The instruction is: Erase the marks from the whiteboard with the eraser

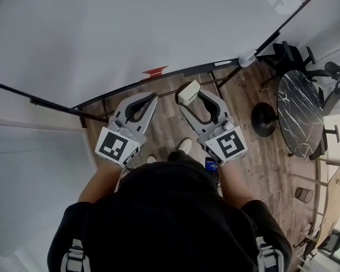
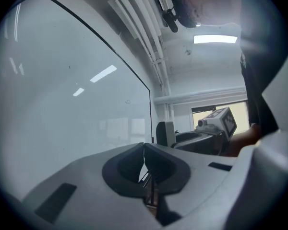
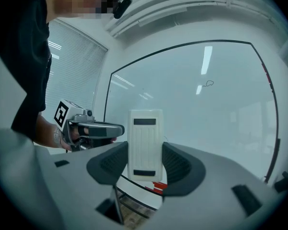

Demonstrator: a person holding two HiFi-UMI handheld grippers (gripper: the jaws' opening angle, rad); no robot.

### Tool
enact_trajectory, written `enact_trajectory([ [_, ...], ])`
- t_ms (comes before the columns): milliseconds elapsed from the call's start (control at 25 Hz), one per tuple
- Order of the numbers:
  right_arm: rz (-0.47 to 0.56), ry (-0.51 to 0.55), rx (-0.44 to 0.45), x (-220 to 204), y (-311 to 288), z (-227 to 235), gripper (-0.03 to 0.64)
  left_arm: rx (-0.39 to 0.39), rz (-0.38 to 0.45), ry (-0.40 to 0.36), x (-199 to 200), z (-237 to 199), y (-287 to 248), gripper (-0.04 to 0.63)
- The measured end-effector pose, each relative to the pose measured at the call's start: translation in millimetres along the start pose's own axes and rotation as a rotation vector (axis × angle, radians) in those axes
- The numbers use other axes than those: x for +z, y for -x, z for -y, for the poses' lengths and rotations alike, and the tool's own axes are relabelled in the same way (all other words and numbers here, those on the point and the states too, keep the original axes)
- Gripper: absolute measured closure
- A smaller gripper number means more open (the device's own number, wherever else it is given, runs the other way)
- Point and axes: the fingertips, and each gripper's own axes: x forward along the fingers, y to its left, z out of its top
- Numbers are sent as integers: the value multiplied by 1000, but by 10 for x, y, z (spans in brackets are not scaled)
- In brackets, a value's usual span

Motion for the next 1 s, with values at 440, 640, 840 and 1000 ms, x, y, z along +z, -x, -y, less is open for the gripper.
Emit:
enact_trajectory([
  [440, 22, 15, 18, 66, 48, 917, 396, 41, 5, -20, 158, -21, -904, 589],
  [640, 10, 56, 17, 148, 56, 1210, 396, 78, 8, -26, 272, -44, -1153, 589],
  [840, 21, 52, 16, 336, 44, 1666, 397, 118, 7, -40, 478, -107, -1546, 589],
  [1000, 31, 49, -3, 379, 45, 1775, 397, 136, 10, -53, 504, -133, -1587, 589],
])
